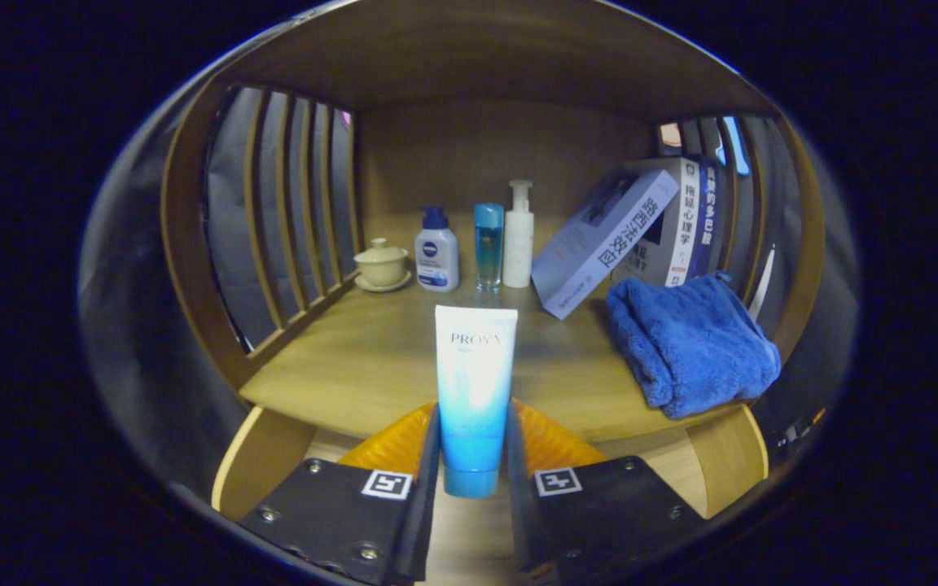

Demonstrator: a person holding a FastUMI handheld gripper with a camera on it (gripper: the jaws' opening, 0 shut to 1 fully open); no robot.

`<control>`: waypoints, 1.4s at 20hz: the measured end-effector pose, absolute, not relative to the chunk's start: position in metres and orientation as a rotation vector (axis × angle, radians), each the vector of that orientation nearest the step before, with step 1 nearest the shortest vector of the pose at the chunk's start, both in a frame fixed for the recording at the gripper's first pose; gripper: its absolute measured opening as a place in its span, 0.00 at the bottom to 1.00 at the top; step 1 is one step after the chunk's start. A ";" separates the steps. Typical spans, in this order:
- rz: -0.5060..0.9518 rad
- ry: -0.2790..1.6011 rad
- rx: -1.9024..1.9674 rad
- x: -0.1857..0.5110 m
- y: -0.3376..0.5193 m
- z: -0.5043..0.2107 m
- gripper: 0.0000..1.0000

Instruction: Pull open the drawer, take out the items inside it, and place them on the countertop above the cabinet.

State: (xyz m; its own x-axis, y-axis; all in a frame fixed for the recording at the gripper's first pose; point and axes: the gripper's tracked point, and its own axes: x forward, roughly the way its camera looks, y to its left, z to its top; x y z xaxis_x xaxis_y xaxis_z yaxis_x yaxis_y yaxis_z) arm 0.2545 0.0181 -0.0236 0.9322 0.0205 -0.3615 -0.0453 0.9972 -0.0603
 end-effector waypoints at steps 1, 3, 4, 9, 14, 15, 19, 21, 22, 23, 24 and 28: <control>0.030 0.369 -0.059 0.265 0.017 -0.027 0.40; 0.018 0.361 -0.062 0.275 0.017 -0.028 0.40; 0.008 0.370 -0.074 0.284 0.014 -0.036 0.41; 0.001 0.334 -0.057 0.313 0.015 -0.038 0.42; -0.014 0.281 -0.071 0.326 0.015 -0.036 0.43; -0.020 0.286 -0.064 0.326 0.014 -0.036 0.44; -0.051 0.287 -0.051 0.314 0.013 -0.033 0.67; -0.044 0.271 -0.061 0.302 0.017 -0.028 0.90; -0.039 0.275 -0.063 0.293 0.020 -0.027 0.94; -0.036 0.266 -0.068 0.283 0.021 -0.024 0.94; -0.033 0.257 -0.078 0.273 0.022 -0.019 0.94; 0.014 0.229 -0.050 0.221 0.028 0.000 0.97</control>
State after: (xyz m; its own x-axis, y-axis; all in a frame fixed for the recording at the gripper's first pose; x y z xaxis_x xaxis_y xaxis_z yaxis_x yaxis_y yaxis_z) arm 0.2209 0.0284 -0.0001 0.9737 0.0086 -0.2275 -0.0199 0.9987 -0.0477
